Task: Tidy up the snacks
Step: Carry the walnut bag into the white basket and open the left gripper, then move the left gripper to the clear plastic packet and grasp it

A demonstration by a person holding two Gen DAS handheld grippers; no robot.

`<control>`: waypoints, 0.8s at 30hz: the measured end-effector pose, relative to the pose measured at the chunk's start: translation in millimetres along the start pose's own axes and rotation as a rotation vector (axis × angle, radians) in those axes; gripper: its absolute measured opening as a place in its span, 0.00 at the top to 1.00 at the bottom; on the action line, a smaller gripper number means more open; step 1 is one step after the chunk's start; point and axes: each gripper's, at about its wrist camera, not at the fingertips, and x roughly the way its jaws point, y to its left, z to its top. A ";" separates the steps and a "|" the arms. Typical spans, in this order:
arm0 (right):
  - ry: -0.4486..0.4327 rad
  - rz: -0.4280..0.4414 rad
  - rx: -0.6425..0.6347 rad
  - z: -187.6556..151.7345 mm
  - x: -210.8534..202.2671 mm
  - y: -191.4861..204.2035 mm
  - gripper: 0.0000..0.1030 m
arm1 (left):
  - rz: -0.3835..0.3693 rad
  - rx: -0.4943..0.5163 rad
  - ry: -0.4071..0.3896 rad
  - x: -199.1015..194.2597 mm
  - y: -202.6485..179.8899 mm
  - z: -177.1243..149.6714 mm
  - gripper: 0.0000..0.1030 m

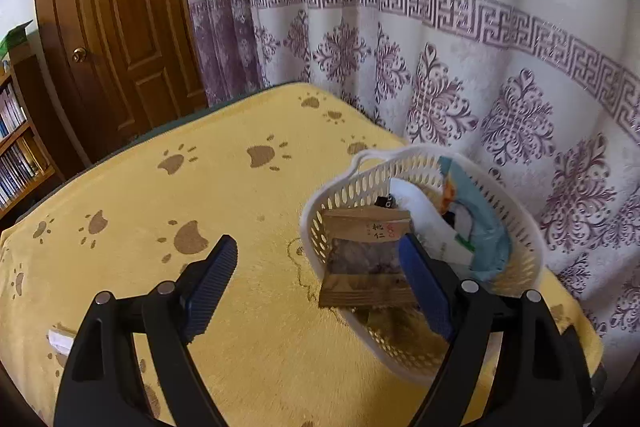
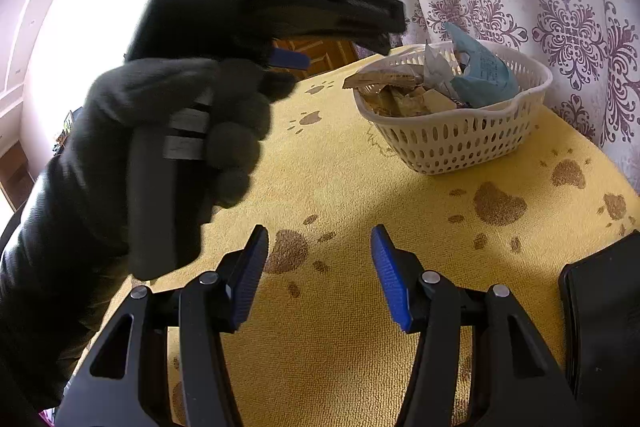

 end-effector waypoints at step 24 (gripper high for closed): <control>0.037 -0.083 -0.022 -0.3 7.4 6.5 0.46 | 0.201 -0.312 0.012 -71.6 178.4 -81.9 0.16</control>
